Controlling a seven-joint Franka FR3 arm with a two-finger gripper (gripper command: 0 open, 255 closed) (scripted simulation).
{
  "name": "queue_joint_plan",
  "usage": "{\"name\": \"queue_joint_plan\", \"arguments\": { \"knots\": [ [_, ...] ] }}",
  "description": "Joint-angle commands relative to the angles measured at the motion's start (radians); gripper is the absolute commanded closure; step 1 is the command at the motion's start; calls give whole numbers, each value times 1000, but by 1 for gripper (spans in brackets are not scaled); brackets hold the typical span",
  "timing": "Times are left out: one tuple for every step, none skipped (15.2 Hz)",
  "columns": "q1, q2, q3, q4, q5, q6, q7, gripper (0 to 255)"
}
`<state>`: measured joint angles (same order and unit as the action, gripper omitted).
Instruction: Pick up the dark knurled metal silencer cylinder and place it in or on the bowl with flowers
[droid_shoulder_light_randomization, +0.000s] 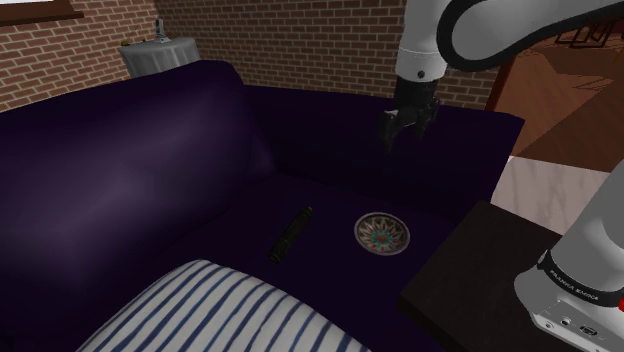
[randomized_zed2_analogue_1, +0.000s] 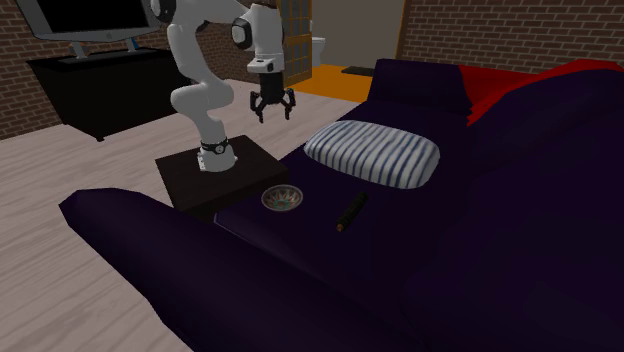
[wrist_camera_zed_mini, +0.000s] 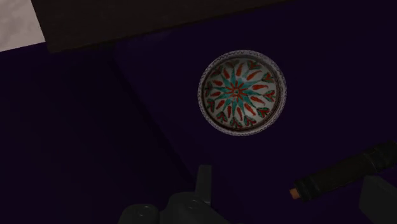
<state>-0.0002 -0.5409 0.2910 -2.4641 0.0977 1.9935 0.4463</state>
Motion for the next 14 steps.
{"name": "queue_joint_plan", "arguments": {
  "knots": [
    [-10, 70, 46, 14, 5, 52, 87, 0],
    [-15, 104, 67, 20, 4, 77, 127, 0],
    [-21, 139, 88, 28, 1, 101, 169, 0],
    [-28, 175, 108, 37, -4, 124, 211, 0],
    [-34, 213, 127, 48, -12, 147, 254, 0],
    [-41, 253, 146, 60, -22, 170, 298, 0],
    [-48, 294, 164, 75, -35, 191, 343, 0],
    [-55, 336, 182, 90, -51, 211, 390, 0],
    [-61, 379, 197, 108, -71, 230, 437, 0],
    [-66, 423, 211, 127, -93, 248, 486, 0],
    [-69, 469, 222, 147, -118, 264, 536, 0],
    [-70, 515, 230, 169, -145, 279, 586, 0],
    [-69, 562, 235, 193, -174, 292, 637, 0],
    [-64, 609, 237, 218, -204, 303, 687, 0]
  ]
}}
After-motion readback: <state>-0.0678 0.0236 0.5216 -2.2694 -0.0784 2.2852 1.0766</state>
